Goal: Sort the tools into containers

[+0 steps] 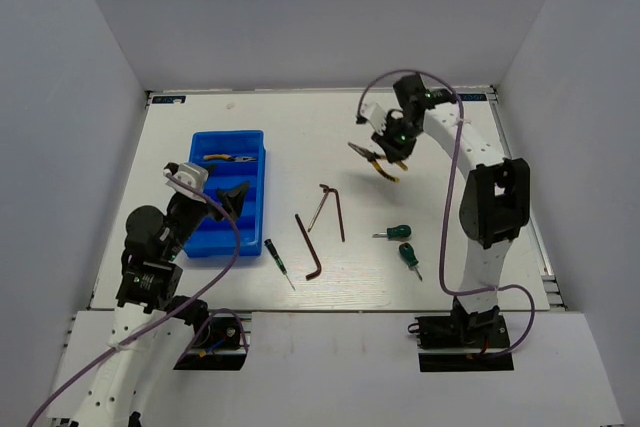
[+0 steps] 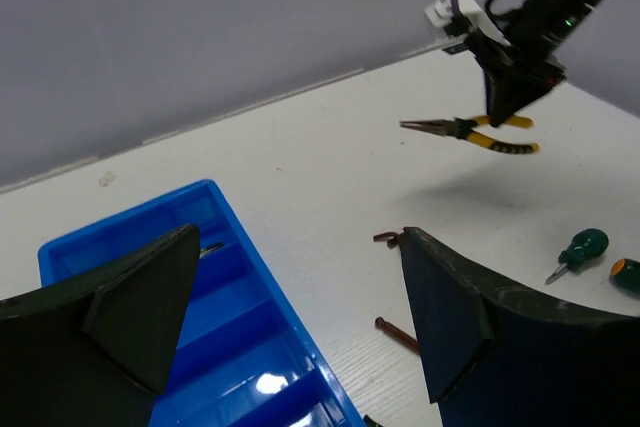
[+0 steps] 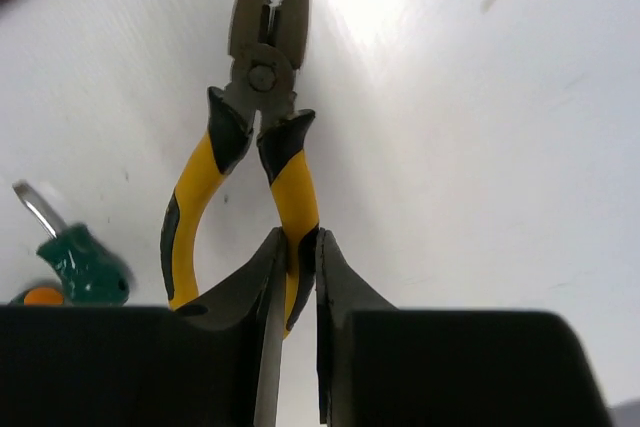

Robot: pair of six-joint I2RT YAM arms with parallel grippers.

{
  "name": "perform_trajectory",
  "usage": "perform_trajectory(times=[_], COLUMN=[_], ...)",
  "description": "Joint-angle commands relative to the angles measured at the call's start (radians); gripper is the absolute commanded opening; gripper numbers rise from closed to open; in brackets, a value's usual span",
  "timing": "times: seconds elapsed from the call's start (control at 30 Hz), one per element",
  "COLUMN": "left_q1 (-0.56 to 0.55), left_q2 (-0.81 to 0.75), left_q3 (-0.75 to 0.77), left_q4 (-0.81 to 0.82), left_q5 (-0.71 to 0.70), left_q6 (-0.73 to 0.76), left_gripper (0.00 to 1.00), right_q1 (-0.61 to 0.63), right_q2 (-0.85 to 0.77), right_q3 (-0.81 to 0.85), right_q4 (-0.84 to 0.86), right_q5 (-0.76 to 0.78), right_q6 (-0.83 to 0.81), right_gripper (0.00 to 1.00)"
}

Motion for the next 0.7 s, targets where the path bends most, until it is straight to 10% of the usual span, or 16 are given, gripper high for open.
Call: perform_trajectory(times=[0.0, 0.2, 0.67], left_q1=[0.006, 0.015, 0.015], left_q2=[-0.025, -0.084, -0.122], left_q3=[-0.009, -0.053, -0.062], left_q4=[0.054, 0.115, 0.106], left_q5=[0.036, 0.036, 0.004], left_q6=[-0.009, 0.010, 0.030], left_gripper=[0.92, 0.93, 0.94], right_q1=[0.098, 0.287, 0.520], right_q2=[0.009, 0.199, 0.383], right_q3=[0.249, 0.595, 0.637], right_q4=[-0.138, -0.084, 0.569], right_q5=[-0.020, 0.068, 0.218], right_q6=[-0.072, -0.089, -0.057], right_gripper=[0.00, 0.00, 0.00])
